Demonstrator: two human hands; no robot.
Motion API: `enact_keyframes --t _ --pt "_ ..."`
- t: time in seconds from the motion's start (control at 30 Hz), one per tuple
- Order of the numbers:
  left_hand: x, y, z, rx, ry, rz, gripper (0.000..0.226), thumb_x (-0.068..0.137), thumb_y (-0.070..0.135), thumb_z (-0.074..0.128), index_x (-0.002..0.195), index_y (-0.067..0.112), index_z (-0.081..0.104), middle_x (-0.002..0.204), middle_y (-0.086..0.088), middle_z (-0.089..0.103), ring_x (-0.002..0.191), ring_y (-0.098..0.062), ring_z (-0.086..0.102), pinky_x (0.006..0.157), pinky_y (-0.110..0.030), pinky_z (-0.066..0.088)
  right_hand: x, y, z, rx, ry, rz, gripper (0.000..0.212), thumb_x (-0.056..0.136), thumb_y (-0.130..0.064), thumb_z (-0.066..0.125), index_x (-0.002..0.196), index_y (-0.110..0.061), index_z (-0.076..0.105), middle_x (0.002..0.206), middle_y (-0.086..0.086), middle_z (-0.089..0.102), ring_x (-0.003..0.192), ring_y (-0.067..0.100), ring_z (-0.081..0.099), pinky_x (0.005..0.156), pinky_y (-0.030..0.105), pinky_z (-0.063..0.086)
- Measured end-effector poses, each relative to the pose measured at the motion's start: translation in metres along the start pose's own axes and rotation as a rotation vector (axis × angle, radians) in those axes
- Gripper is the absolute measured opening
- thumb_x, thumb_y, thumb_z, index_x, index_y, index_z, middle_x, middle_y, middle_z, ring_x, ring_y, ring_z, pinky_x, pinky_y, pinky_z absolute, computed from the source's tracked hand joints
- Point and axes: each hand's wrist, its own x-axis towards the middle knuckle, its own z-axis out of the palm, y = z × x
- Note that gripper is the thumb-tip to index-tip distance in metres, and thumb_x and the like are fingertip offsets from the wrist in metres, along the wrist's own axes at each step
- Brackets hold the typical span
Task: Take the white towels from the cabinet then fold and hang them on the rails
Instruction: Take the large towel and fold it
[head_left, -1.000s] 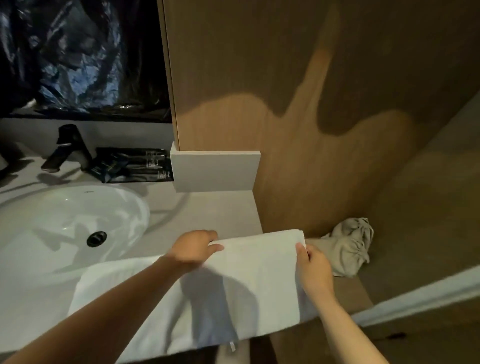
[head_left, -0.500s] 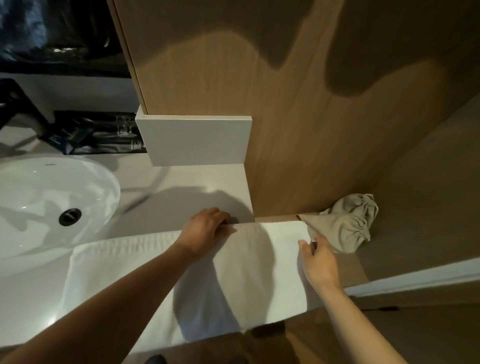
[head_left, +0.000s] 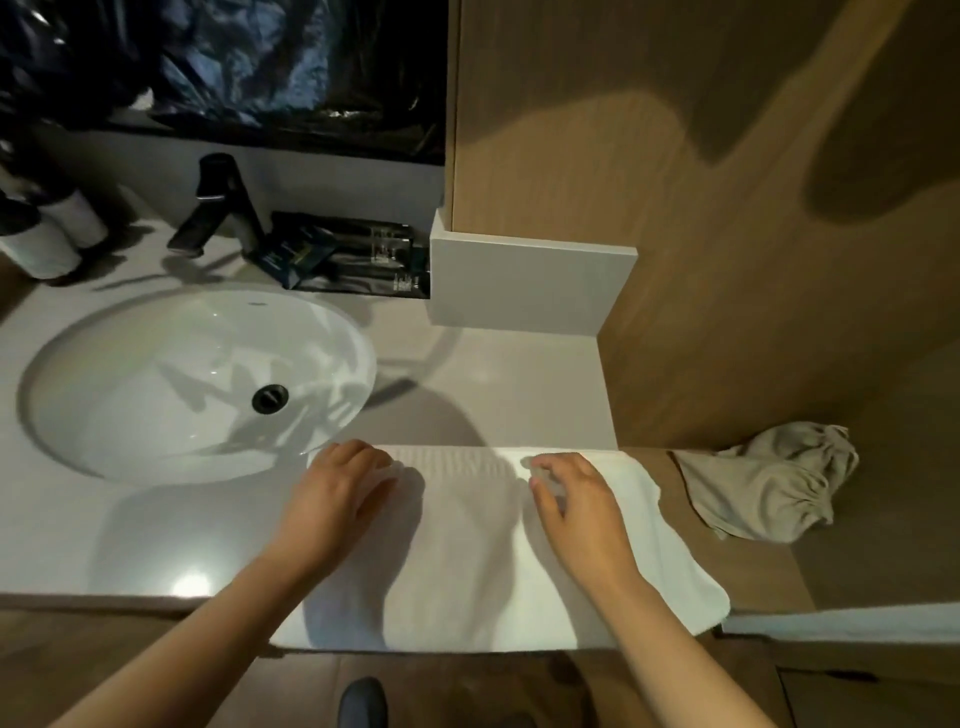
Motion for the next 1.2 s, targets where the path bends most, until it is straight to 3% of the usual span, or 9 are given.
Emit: enact_keyframes --t 0.17,0.3,0.4,0.57,0.67,0.77,0.97,1.1,1.2 --pt "-0.020 -0.034 -0.007 0.007 -0.071 -0.013 0.025 0.085 0.030 0.052 0.095 0.017 0.070 0.094 0.000 0.063 0.081 -0.022 0.058 0.074 -0.025 0.041 0.005 -0.015 0.030 -0.141 -0.087 -0.074 0.031 0.099 -0.020 0.052 0.128 -0.018 0.062 0.131 -0.002 0.059 0.121 0.015 0.050 0.102 0.017 0.032" --pt "-0.020 -0.050 0.003 -0.016 -0.114 -0.040 0.018 0.083 0.025 0.060 0.098 0.019 0.068 0.102 0.001 0.063 0.085 -0.023 0.057 0.076 -0.030 0.045 0.011 -0.015 0.043 -0.239 -0.116 -0.087 0.034 0.099 -0.019 0.052 0.132 -0.016 0.059 0.137 0.000 0.056 0.128 0.017 0.046 0.108 0.021 0.031" --pt "-0.016 -0.051 0.005 0.018 -0.144 -0.094 0.028 0.078 0.026 0.068 0.104 0.016 0.069 0.103 -0.001 0.066 0.086 -0.027 0.059 0.074 -0.037 0.050 0.014 -0.013 0.045 -0.293 -0.129 -0.090 0.037 0.100 -0.023 0.052 0.136 -0.017 0.055 0.141 -0.001 0.052 0.132 0.017 0.043 0.109 0.023 0.034" --pt "0.006 -0.048 0.001 0.148 -0.186 -0.197 0.033 0.050 0.030 0.088 0.074 0.019 0.068 0.070 0.002 0.059 0.066 -0.027 0.054 0.056 -0.031 0.038 0.028 -0.008 0.043 -0.321 -0.136 -0.054 0.036 0.095 -0.034 0.061 0.127 -0.019 0.058 0.128 -0.001 0.052 0.121 0.015 0.042 0.098 0.021 0.038" --pt "0.016 -0.051 -0.005 0.006 -0.107 -0.222 0.028 0.064 0.038 0.077 0.071 0.012 0.069 0.074 -0.002 0.064 0.072 -0.029 0.054 0.063 -0.031 0.035 0.043 -0.008 0.039 -0.327 -0.175 -0.046 0.023 0.092 -0.033 0.064 0.110 -0.018 0.062 0.114 -0.002 0.054 0.113 0.017 0.044 0.092 0.024 0.035" --pt "0.028 -0.045 -0.014 -0.167 -0.059 -0.249 0.033 0.074 0.031 0.081 0.090 0.004 0.072 0.094 -0.006 0.068 0.085 -0.027 0.060 0.073 -0.030 0.042 0.051 -0.009 0.033 -0.268 -0.168 0.004 0.007 0.093 -0.029 0.061 0.094 -0.023 0.058 0.106 -0.007 0.057 0.107 0.015 0.049 0.088 0.027 0.031" --pt "0.036 -0.047 -0.001 -0.124 -0.127 -0.343 0.014 0.088 0.018 0.065 0.095 0.008 0.073 0.096 -0.005 0.064 0.090 -0.026 0.062 0.065 -0.025 0.034 0.058 -0.001 0.041 -0.196 -0.131 0.069 0.016 0.093 -0.026 0.062 0.081 -0.025 0.052 0.095 -0.011 0.058 0.099 0.014 0.052 0.090 0.032 0.036" --pt "0.035 -0.049 0.000 -0.109 -0.095 -0.289 0.007 0.083 0.014 0.071 0.083 0.007 0.073 0.080 0.000 0.055 0.076 -0.026 0.057 0.057 -0.022 0.031 0.058 0.004 0.053 -0.210 -0.058 0.011 0.020 0.093 -0.024 0.064 0.078 -0.027 0.051 0.091 -0.014 0.053 0.095 0.016 0.054 0.080 0.029 0.030" --pt "0.029 -0.052 -0.001 -0.065 -0.093 -0.265 0.006 0.081 0.009 0.070 0.086 0.007 0.070 0.081 -0.004 0.060 0.079 -0.029 0.057 0.064 -0.028 0.036 0.045 0.012 0.057 -0.200 0.032 -0.065 0.003 0.095 -0.029 0.061 0.098 -0.028 0.060 0.103 -0.014 0.058 0.100 0.011 0.053 0.090 0.026 0.035"
